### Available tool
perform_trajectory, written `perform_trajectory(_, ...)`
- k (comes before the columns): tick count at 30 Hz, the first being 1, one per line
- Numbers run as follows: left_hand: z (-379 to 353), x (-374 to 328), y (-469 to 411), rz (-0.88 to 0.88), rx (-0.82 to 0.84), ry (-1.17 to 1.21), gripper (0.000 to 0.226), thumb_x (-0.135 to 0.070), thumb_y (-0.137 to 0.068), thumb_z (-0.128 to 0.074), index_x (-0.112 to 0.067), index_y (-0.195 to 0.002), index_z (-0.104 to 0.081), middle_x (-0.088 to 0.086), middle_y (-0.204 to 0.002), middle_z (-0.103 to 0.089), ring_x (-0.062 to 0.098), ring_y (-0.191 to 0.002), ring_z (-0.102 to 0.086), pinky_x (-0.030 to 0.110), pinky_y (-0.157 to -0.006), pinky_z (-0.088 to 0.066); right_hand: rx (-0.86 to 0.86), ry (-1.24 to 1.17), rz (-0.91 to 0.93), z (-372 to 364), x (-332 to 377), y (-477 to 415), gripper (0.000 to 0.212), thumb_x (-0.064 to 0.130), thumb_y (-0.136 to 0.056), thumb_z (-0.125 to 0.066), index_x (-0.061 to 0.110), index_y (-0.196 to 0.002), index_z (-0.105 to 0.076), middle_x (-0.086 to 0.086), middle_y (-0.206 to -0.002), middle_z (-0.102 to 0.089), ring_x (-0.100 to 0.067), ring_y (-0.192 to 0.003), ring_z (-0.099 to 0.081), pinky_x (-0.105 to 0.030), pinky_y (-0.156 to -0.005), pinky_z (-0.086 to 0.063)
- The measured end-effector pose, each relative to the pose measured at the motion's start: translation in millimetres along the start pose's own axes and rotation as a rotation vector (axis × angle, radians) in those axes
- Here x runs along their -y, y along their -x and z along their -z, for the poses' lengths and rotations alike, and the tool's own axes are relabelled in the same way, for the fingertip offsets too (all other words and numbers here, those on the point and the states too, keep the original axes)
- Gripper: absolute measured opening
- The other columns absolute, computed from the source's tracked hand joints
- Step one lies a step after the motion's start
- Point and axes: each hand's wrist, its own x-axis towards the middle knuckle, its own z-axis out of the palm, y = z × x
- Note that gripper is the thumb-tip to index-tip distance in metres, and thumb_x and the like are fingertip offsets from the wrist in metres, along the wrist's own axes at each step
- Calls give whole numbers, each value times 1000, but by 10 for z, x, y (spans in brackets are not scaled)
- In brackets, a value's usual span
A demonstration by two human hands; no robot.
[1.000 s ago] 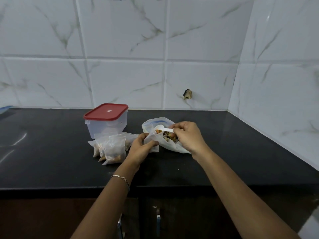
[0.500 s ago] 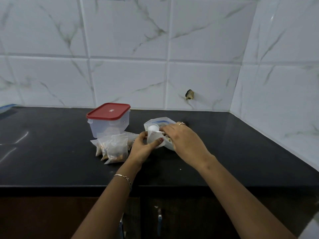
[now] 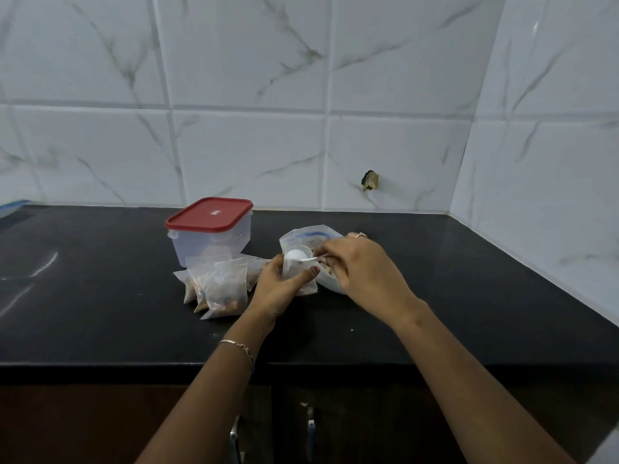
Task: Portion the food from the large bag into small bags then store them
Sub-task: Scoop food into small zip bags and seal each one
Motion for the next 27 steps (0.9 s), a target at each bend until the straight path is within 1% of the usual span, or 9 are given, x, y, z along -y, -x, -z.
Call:
perform_trajectory(4,8,-5,-1,20,4,1,33,-27,-80,-76,-35,-102,-53,-3,-112,-63,16,-107,-62,36,-93,-53,-33,-73,-47,66,-56,6,22,10,-94,-53,20,-108,-68,3,-100,-70,-14,-93,-58,-27,-81,-47)
perform_trajectory(8,-5,-31,23,-5,29,-16,40,-25,-75,-80,-36,-100,-50,-7,-107,-61,10,-99,-61,22,-74,-52,79,73,22,37,-42,2,23,15,-94,-54,22,-109,-70,1,-99,-69,-13,-90,-56,-20,-73,-40)
perform_trajectory(10,-9,-21,22,-5,17,-17,37,-24,-77,-79,-35,-98,-51,-8,-105,-61,8,-97,-60,19,-71,-49,102,140,72,-7,-14,4,23,14,-94,-54,22,-108,-70,3,-101,-70,-12,-91,-58,-16,-72,-34)
perform_trajectory(14,3,-15,16,24,-13,-60,23,-21,-86,-71,-27,-102,-55,5,-112,-66,11,-97,-62,23,-75,-51,15,-5,38,24,-23,2,22,13,-93,-55,20,-106,-70,3,-99,-71,-14,-87,-59,-22,-73,-42)
perform_trajectory(17,11,-39,34,25,25,-111,20,-18,-90,-65,-34,-90,-53,-4,-99,-65,4,-89,-59,21,-71,-47,-24,-90,-20,90,-59,-1,22,12,-95,-53,21,-110,-67,4,-105,-69,-10,-93,-60,-22,-81,-44)
perform_trajectory(20,21,-36,32,47,58,-115,21,-20,-88,-67,-35,-91,-53,-9,-95,-62,3,-90,-59,22,-75,-48,-117,-70,-69,135,-112,0,23,13,-95,-52,23,-111,-65,9,-107,-68,-6,-96,-60,-21,-84,-45)
perform_trajectory(23,44,-49,39,113,9,-47,29,-21,-85,-71,-26,-109,-56,-3,-107,-64,13,-101,-61,33,-89,-52,-202,-44,-163,110,-237,-13,21,16,-97,-51,25,-108,-65,11,-102,-67,-5,-89,-59,-21,-77,-46)
perform_trajectory(25,70,-60,32,131,-46,34,33,-20,-84,-71,-25,-114,-57,1,-113,-65,18,-106,-62,39,-94,-52,-142,-37,-215,52,-341,-32,22,17,-97,-51,26,-108,-67,11,-102,-69,-6,-87,-61,-24,-75,-50)
perform_trajectory(27,89,-87,10,102,-71,89,24,-19,-86,-70,-27,-107,-61,3,-111,-69,17,-103,-65,35,-91,-53,-31,-13,-239,-48,-436,-65,24,17,-96,-53,28,-110,-69,9,-100,-71,-7,-83,-63,-26,-72,-52)
